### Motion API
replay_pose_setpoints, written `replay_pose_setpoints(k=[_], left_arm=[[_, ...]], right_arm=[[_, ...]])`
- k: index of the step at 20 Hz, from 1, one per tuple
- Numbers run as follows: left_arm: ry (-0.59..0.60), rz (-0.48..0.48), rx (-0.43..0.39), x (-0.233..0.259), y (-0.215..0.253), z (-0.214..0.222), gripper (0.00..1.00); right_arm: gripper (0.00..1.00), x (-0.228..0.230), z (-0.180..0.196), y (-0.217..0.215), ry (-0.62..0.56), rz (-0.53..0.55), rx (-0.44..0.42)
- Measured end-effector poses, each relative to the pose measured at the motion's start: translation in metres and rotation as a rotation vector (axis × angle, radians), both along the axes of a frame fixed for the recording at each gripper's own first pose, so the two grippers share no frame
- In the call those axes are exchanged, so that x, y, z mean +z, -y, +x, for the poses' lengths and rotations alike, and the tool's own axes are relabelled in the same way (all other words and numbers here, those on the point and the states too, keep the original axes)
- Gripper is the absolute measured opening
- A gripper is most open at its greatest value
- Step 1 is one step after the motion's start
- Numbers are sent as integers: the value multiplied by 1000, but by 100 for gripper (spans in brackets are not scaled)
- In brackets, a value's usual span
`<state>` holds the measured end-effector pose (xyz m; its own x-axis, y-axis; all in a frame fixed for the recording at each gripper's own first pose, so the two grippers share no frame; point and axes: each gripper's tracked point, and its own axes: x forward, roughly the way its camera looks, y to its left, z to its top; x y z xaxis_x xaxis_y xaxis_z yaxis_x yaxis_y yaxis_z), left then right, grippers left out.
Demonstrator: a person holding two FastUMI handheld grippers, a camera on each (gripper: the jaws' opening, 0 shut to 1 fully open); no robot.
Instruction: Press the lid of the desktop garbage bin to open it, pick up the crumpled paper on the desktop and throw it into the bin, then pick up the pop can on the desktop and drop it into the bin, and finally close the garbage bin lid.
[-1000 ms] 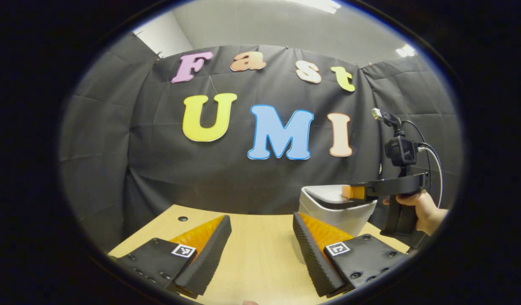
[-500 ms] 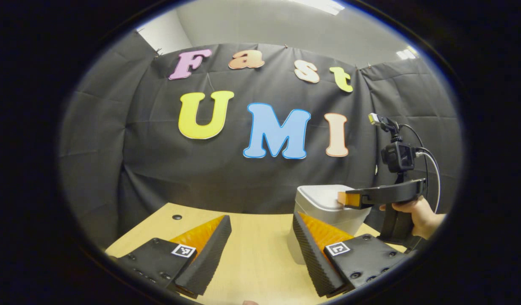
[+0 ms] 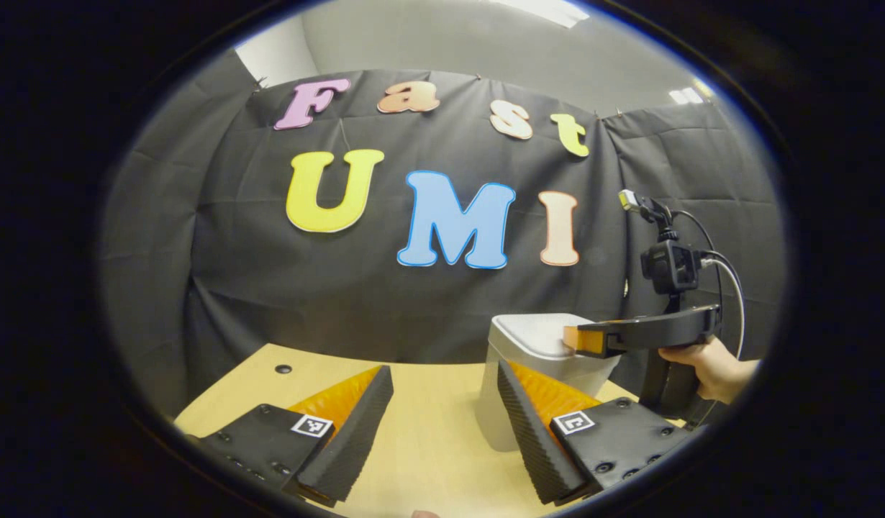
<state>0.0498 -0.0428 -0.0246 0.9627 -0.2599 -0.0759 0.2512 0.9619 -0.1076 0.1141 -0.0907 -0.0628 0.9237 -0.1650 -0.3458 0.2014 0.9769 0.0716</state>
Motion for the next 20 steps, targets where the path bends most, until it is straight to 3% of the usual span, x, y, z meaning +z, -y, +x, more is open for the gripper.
replay_pose_setpoints(k=[11,17,20], left_arm=[[-7,-17,-60,-5,5,19,96],[-9,-31,-91,-6,14,25,96],[-11,-31,-108,-7,19,33,96]], right_arm=[[90,-3,0,-2,-33,23,-18],[92,-7,-2,-1,-110,70,27],[93,-10,-1,-1,-96,26,26]])
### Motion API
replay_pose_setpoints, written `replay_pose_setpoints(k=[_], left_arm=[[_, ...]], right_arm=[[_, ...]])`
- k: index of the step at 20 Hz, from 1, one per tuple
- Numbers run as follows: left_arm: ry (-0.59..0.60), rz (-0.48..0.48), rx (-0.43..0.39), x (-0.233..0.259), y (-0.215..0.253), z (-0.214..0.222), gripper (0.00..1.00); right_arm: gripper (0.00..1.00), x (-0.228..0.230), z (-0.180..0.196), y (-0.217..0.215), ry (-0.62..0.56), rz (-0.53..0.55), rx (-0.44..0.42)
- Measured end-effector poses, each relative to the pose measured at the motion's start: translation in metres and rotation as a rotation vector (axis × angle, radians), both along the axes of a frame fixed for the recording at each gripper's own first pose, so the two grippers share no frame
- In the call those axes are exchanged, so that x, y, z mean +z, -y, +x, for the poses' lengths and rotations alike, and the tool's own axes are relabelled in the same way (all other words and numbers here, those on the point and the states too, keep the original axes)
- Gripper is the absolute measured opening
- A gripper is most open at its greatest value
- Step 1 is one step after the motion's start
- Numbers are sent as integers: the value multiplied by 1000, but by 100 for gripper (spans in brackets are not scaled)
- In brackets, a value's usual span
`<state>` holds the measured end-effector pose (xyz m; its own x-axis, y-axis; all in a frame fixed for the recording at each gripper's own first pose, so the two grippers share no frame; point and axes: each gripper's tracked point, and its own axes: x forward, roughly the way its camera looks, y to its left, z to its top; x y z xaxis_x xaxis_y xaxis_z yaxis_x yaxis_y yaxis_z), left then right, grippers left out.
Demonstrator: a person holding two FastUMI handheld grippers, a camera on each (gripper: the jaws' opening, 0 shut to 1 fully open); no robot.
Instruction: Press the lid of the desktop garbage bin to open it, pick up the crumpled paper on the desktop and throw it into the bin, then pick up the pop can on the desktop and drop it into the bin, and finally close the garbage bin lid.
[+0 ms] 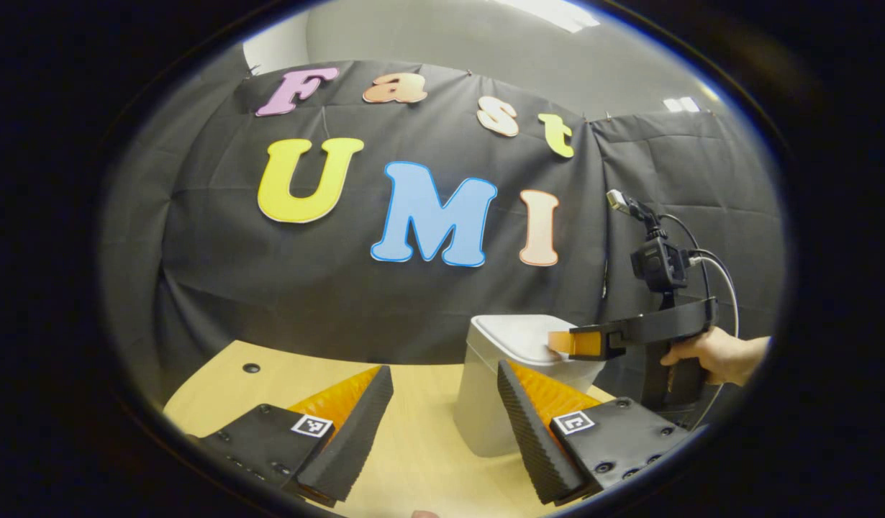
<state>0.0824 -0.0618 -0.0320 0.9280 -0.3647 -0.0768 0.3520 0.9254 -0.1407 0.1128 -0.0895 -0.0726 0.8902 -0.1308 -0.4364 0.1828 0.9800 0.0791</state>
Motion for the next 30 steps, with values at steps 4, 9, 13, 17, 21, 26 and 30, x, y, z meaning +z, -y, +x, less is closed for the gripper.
replay_pose_setpoints(k=[4,9,13,17,21,26,30], left_arm=[[0,8,-16,-2,1,8,96],[8,20,-12,2,-2,5,95],[16,26,-4,7,1,-5,96],[32,38,21,13,0,-14,96],[39,47,65,18,-7,-19,96],[54,50,122,25,-18,-24,96],[65,51,153,29,-26,-24,96]], right_arm=[[94,-1,-1,0,45,-31,-25],[94,-3,0,-1,77,-37,-39],[94,-1,0,-1,86,-32,-42],[92,7,2,1,124,-12,-56],[93,7,1,-1,166,-19,-58],[94,14,-2,1,196,8,-57],[94,28,-14,-8,234,-12,-33]])
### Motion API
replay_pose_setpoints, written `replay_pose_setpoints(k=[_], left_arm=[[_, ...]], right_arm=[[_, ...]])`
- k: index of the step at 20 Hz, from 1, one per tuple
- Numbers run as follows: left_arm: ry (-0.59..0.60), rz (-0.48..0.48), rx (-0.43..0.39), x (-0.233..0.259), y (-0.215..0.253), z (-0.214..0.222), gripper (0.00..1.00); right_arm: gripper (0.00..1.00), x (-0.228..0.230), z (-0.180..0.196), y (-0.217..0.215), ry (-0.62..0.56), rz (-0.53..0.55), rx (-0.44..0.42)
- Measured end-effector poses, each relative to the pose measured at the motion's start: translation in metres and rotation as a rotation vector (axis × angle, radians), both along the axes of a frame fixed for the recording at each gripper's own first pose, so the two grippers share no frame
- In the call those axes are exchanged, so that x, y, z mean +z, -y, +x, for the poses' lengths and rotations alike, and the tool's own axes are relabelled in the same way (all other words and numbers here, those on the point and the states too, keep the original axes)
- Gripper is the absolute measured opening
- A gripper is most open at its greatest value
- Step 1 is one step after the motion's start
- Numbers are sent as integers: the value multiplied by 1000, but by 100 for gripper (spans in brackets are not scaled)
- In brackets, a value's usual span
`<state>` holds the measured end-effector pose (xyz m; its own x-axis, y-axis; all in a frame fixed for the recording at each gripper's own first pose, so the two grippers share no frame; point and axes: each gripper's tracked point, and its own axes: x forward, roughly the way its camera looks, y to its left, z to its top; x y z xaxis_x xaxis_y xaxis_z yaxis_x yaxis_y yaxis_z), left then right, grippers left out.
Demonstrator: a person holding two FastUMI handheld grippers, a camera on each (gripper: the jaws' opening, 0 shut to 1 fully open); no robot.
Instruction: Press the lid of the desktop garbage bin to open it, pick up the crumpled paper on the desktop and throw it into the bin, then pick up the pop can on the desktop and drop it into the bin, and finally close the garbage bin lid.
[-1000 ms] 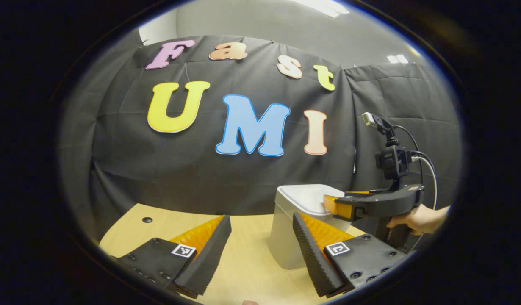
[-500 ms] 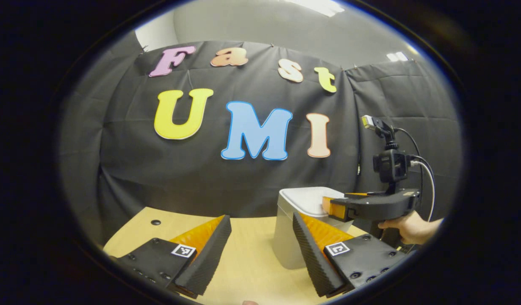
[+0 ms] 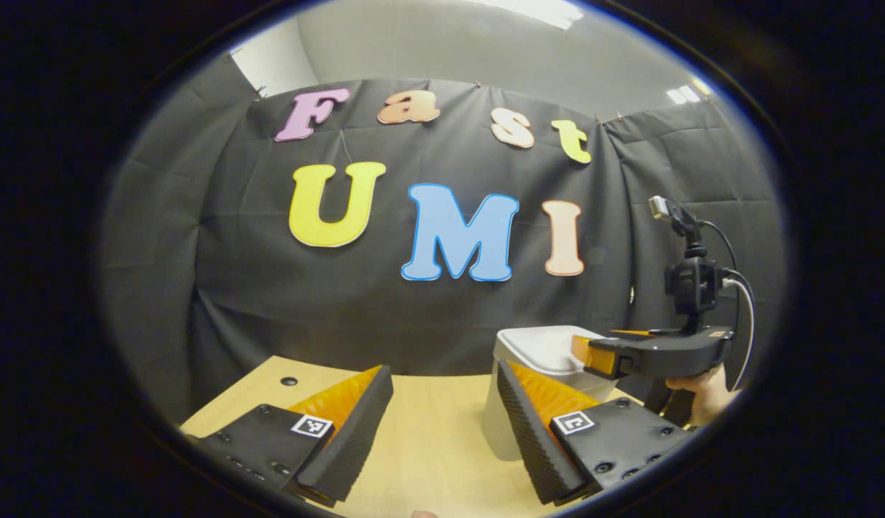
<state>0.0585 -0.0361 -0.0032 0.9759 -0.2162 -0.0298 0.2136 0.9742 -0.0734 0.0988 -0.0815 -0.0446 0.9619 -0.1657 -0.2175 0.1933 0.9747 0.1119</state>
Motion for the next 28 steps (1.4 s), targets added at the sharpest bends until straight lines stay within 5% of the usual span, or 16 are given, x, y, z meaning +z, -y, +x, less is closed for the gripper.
replay_pose_setpoints(k=[28], left_arm=[[67,5,51,14,-12,-1,96]], right_arm=[[94,59,-69,-40,162,-117,80]])
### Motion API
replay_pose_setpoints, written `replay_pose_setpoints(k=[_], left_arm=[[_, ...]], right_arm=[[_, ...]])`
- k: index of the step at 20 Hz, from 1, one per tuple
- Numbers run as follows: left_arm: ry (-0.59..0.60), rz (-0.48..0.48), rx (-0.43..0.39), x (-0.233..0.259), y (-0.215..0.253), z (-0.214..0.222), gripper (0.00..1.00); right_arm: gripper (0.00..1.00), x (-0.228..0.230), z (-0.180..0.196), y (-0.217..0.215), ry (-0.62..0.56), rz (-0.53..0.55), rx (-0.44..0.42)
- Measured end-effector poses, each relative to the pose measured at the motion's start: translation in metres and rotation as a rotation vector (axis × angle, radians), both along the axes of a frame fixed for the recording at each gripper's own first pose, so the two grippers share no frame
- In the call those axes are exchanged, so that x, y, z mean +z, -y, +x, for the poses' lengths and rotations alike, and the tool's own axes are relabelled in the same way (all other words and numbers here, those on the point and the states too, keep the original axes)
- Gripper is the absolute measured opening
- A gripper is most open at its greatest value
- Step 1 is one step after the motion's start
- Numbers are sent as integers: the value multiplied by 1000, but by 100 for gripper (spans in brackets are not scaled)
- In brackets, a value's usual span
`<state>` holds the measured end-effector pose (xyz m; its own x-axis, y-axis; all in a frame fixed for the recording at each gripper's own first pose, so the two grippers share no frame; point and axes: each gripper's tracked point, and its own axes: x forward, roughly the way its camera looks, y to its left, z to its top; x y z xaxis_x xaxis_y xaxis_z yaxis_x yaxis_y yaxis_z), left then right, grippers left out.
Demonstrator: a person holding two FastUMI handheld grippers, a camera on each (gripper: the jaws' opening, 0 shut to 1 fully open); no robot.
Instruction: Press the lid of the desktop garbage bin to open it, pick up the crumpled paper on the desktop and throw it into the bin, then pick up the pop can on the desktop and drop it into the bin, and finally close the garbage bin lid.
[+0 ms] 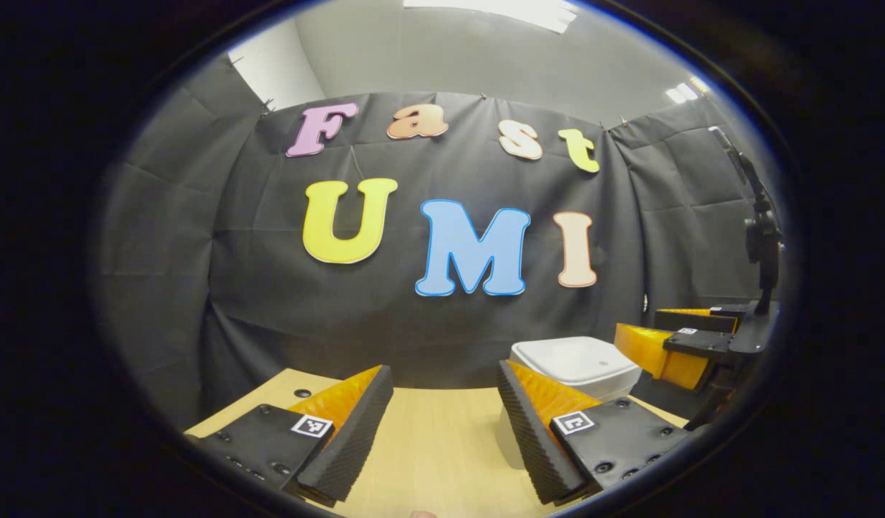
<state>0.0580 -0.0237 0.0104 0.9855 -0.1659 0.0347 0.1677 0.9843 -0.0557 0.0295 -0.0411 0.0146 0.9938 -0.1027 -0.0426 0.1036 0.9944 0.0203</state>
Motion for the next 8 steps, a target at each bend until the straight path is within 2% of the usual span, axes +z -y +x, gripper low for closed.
replay_pose_setpoints(k=[8], left_arm=[[22,18,24,5,2,-4,95]], right_arm=[[94,1,-6,6,28,-12,6]])
